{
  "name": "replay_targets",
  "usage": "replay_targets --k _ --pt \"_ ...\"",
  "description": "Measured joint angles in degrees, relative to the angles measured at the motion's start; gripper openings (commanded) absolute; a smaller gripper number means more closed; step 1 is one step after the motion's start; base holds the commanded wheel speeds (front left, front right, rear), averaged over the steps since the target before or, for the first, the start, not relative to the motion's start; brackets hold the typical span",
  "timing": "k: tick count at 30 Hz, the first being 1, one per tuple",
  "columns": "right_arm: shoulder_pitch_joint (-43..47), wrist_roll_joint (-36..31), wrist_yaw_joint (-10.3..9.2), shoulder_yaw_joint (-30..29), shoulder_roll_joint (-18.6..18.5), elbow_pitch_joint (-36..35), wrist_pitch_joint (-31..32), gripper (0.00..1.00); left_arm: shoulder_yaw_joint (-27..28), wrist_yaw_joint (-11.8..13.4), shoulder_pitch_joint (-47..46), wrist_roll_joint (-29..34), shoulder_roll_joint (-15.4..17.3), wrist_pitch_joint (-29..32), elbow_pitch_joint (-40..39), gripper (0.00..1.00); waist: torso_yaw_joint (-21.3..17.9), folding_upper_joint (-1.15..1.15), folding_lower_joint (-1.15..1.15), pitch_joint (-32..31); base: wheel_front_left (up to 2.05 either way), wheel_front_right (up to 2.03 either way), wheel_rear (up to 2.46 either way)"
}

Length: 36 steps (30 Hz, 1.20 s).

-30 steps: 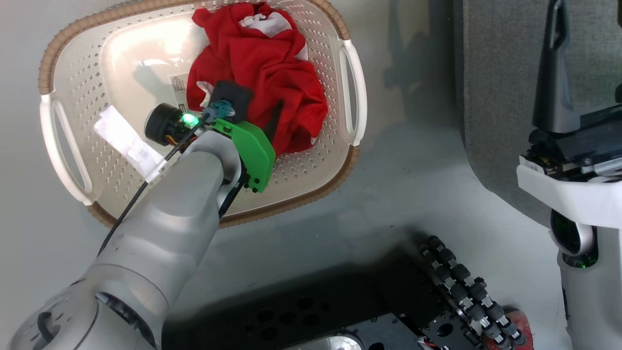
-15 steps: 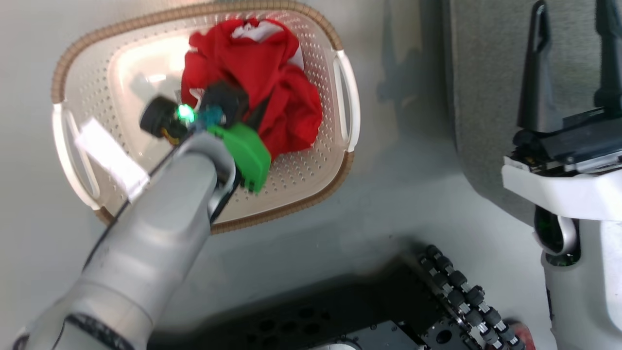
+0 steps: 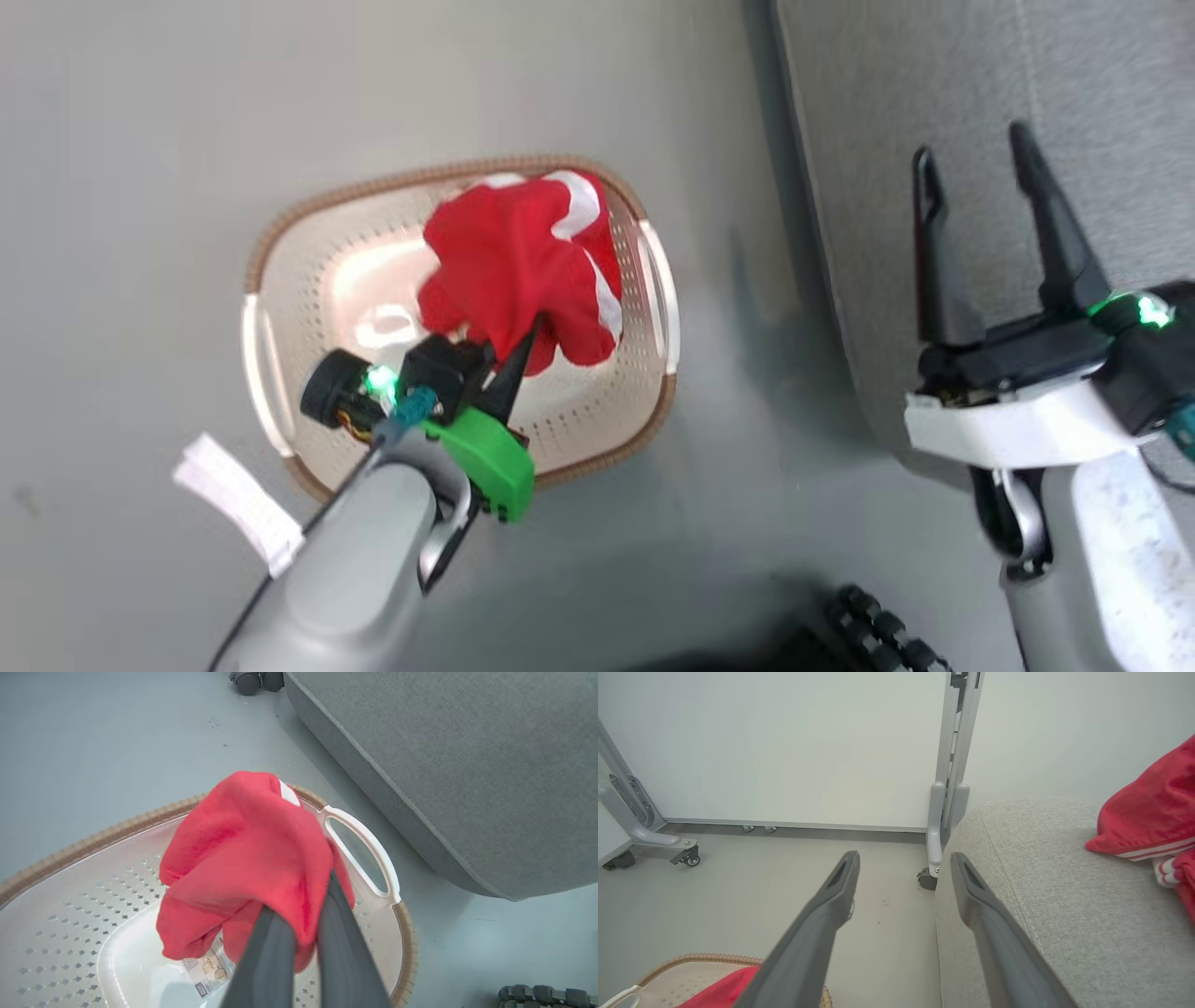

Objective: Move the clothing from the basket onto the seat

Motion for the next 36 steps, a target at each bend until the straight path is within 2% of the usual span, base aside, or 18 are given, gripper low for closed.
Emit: replay_targets --k 8,18,26,36 --pt "7.7 0.3 0.0 3.5 0.1 5.5 0.0 1.0 7.1 0.2 10.9 5.5 -1.8 0.0 -8.7 0.0 1.6 0.0 0.0 -13.2 0.0 0.0 0.0" --pt "12.8 0.8 0.0 8.3 -0.9 8.6 0.0 1.0 16.1 0.1 18.7 6.9 -2.8 0.0 -19.9 0.0 2.3 0.0 0.0 -28.4 0.0 0.0 0.0" --pt "14.3 0.8 0.0 11.6 -1.4 9.1 0.0 1.0 17.5 -0.1 19.8 8.2 -3.2 0.0 -24.9 0.0 1.6 0.0 -0.01 -36.9 0.0 0.0 0.0" --pt "13.8 1.1 0.0 18.7 -1.6 9.2 0.0 1.0 14.7 -0.1 18.0 8.2 -4.3 0.0 -26.6 0.0 0.8 0.0 0.0 -41.4 0.0 0.0 0.0"
